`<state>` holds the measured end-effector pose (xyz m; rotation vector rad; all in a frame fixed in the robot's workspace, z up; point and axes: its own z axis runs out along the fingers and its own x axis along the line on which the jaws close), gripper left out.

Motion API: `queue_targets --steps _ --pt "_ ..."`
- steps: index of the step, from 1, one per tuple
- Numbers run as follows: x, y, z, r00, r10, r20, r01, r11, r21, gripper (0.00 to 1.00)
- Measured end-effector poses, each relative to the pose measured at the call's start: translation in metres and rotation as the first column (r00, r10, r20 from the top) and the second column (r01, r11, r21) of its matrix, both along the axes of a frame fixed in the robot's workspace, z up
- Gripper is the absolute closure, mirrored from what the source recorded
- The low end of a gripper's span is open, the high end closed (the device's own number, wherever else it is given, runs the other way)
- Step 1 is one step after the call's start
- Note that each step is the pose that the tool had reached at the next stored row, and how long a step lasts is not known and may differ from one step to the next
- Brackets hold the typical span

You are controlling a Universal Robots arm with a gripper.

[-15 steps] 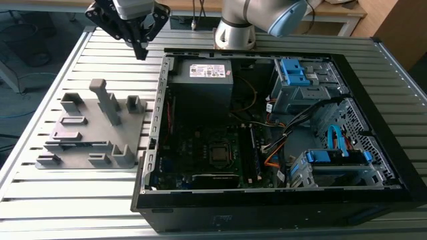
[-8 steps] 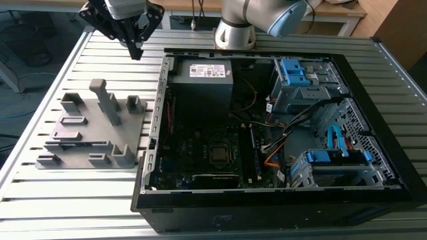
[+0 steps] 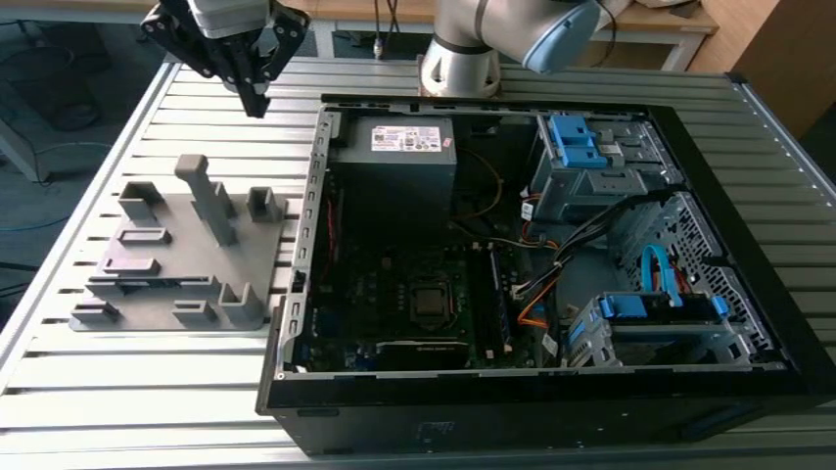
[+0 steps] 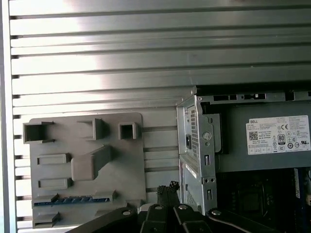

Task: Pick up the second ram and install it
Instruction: 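Reach for the second ram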

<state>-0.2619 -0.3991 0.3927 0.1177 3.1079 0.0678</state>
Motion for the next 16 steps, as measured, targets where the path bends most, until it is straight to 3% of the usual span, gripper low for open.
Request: queue_targets --steps 16 --pt "-0.024 -0.0034 -0.0011 1.0000 0.000 0.0000 0.000 1.0000 -0.0001 0.90"
